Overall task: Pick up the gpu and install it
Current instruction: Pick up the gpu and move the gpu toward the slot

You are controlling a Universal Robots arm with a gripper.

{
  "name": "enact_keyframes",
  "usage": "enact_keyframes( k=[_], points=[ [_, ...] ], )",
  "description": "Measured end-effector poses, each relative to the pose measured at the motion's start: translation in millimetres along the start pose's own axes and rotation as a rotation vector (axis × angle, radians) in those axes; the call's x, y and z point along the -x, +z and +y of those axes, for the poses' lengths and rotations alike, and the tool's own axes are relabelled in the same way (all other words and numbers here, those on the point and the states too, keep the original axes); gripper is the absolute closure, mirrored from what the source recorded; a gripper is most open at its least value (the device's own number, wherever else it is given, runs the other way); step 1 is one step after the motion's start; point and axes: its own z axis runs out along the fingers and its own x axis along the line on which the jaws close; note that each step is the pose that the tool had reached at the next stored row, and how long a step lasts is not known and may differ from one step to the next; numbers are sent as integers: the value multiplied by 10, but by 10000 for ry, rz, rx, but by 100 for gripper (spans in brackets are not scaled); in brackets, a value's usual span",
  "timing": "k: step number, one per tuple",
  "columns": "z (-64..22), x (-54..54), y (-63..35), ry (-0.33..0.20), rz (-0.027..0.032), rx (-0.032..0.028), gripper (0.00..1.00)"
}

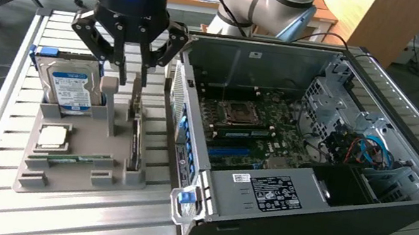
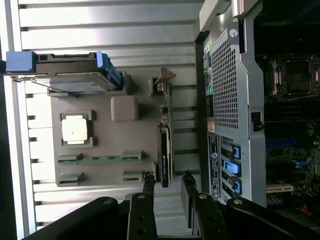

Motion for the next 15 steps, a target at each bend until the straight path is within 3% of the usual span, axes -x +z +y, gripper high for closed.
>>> enact_keyframes(
  k=[10,15],
  points=[
    [0,0,2,0,0,0,64],
    [0,0,2,0,1,-1,57]
  ],
)
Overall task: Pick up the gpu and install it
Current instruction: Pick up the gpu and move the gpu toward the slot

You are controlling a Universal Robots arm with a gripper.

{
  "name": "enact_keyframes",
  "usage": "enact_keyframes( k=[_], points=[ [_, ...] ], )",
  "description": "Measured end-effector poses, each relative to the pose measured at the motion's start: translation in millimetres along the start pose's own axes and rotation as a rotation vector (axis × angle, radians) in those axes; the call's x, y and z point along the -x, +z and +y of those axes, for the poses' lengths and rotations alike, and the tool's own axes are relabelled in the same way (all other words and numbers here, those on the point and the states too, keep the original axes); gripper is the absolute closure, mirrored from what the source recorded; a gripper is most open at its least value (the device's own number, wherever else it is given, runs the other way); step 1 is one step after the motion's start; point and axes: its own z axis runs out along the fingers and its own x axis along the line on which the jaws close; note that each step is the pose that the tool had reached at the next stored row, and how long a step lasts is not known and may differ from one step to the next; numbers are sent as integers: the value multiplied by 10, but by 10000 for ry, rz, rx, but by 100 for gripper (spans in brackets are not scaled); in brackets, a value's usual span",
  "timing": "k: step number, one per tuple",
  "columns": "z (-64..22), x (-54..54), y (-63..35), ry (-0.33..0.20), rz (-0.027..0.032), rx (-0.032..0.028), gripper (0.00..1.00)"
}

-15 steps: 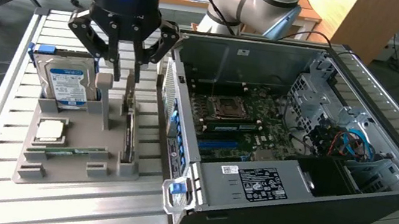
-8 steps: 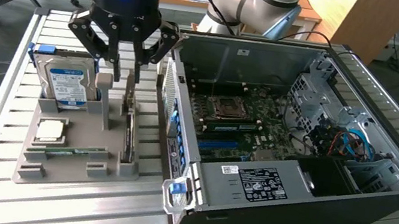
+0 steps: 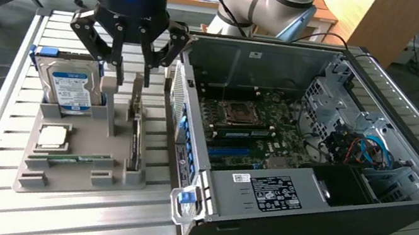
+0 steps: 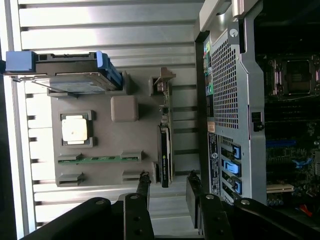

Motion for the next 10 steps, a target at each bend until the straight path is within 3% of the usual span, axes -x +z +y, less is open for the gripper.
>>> enact_keyframes(
  k=[10],
  points=[
    [0,0,13,0,-3,3,57]
  ],
)
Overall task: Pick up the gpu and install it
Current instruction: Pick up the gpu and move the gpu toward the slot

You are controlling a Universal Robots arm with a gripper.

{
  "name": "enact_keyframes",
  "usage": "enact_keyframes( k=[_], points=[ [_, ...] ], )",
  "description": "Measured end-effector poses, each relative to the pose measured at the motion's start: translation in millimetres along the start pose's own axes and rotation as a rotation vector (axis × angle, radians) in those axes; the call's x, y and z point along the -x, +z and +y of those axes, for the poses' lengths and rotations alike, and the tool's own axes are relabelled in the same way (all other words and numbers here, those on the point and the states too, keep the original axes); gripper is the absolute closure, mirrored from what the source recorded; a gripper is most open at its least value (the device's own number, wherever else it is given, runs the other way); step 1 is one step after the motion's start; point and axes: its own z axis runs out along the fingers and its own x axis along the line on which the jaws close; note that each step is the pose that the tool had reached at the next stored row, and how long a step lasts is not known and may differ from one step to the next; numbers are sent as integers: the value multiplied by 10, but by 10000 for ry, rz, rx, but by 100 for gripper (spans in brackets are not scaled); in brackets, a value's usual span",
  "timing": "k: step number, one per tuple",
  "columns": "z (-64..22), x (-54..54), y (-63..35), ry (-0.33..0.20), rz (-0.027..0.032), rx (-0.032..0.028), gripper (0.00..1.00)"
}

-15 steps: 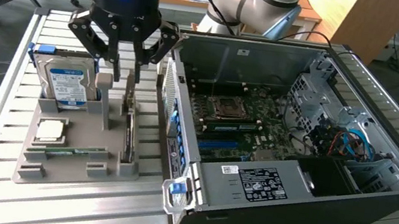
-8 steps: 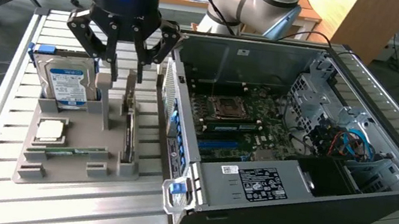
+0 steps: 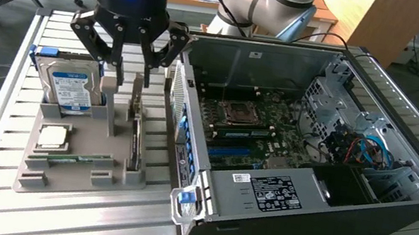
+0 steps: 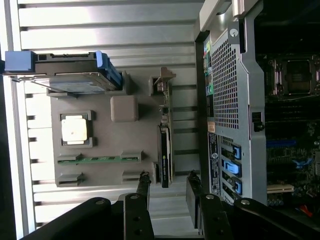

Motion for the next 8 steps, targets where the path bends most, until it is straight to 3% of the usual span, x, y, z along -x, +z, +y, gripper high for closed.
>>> enact_keyframes(
  k=[8],
  points=[
    [-6,-4,129,0,3,-3,57]
  ],
)
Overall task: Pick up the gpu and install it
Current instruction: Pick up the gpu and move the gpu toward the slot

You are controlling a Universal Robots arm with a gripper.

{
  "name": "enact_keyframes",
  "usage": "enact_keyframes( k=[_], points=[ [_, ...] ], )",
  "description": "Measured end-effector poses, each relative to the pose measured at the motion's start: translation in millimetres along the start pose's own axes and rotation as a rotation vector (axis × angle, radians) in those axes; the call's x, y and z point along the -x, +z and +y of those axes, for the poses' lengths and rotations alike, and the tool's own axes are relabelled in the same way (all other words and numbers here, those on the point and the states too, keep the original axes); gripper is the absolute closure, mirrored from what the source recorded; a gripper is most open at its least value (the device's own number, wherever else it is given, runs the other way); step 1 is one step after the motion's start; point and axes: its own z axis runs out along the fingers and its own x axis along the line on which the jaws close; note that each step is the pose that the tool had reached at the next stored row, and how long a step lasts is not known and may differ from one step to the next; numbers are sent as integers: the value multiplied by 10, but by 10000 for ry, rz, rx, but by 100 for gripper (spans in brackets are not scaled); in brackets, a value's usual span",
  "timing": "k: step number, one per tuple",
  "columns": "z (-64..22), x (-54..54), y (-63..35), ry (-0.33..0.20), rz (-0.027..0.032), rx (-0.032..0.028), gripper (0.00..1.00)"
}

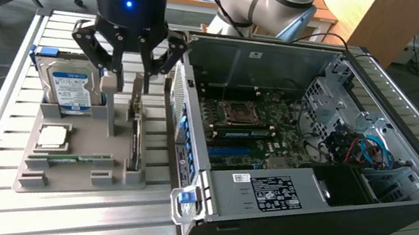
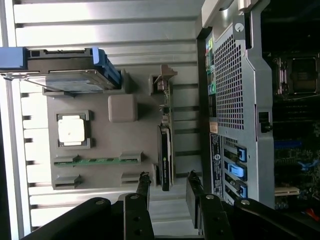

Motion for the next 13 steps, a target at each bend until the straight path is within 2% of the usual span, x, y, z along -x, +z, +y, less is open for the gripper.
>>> enact_keyframes(
  k=[13],
  points=[
    [-10,-6,216,0,0,0,57]
  ],
)
